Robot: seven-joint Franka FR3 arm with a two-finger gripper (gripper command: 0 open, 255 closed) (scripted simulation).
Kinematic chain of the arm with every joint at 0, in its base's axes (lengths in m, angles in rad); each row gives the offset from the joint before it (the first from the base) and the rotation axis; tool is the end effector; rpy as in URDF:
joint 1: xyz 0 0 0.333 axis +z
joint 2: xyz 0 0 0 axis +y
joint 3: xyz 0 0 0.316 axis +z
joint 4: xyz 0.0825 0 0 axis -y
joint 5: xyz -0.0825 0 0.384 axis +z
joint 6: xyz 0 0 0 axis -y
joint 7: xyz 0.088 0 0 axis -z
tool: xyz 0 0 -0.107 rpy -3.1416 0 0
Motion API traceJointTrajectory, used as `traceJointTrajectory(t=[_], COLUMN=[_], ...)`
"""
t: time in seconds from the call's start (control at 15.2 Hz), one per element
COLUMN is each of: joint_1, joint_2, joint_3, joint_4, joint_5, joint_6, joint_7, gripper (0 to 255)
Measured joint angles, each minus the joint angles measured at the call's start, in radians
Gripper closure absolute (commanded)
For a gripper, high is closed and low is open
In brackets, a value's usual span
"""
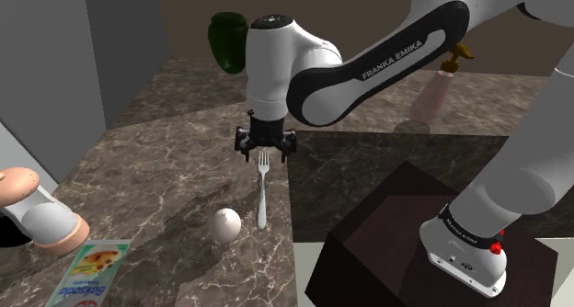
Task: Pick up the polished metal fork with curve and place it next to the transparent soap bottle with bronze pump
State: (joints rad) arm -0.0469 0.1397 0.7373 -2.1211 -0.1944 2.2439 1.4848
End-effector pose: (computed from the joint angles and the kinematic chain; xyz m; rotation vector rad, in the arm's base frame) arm 0.4390 0.3479 0.3651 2.9542 -1.0460 0.1004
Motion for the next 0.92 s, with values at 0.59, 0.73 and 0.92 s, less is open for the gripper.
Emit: traceJointTrajectory(t=[0.59,0.73,0.92], joint_1=[0.025,0.025,0.025], joint_2=[0.084,0.085,0.085], joint_3=[-0.026,-0.026,-0.026], joint_4=[-0.013,-0.013,-0.013], joint_5=[-0.087,-0.088,-0.088], joint_6=[0.073,0.074,0.074], joint_7=[0.069,0.07,0.07], gripper=[0,0,255])
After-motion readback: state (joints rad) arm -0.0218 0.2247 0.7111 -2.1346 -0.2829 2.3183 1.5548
